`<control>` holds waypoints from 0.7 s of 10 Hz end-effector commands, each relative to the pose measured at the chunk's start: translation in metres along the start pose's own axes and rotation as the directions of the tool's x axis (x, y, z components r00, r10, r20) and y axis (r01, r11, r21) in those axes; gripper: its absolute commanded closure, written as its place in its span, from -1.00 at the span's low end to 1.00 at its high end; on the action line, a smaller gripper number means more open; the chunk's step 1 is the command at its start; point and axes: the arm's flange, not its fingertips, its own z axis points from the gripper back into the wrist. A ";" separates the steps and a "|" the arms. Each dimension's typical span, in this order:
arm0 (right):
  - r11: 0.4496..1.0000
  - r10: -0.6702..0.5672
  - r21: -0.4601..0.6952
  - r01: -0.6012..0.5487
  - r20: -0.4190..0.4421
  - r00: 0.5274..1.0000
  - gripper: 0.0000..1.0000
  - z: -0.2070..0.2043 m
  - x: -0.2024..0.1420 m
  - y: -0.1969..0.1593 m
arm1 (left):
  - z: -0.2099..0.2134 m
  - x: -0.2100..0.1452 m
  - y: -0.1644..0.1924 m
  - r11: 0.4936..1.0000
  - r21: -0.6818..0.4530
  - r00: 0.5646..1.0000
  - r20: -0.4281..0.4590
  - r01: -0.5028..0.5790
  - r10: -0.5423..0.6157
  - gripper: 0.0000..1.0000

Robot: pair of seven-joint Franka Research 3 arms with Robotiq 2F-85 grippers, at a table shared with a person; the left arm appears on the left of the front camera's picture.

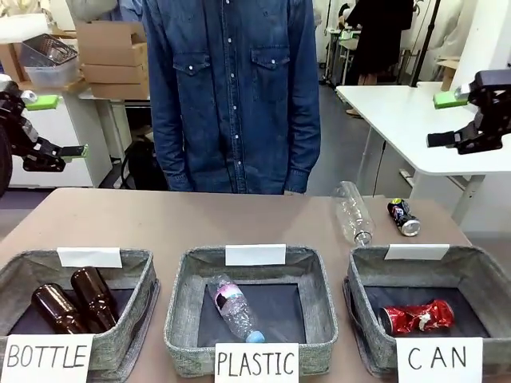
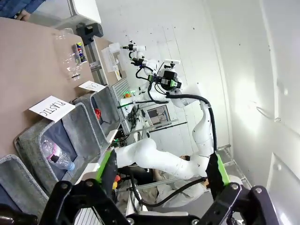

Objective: Sort the can waste into the basket.
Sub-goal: Pick up the can waste from the table and place it in the right Fabric basket.

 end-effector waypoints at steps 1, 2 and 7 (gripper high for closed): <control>1.000 0.024 0.001 -0.024 -0.010 1.000 -1.00 0.003 0.001 -0.003 | 0.000 0.001 -0.001 1.000 -0.020 1.000 -0.001 0.017 -0.017 -1.00; 1.000 0.000 0.000 0.000 0.000 1.000 -1.00 0.000 0.000 0.000 | 0.000 0.001 -0.001 1.000 -0.020 1.000 -0.001 0.017 -0.017 -1.00; 0.409 -0.058 -0.868 -0.282 -0.333 0.941 -1.00 -0.014 0.046 -0.083 | 0.000 0.001 -0.001 1.000 -0.020 1.000 -0.001 0.017 -0.017 -1.00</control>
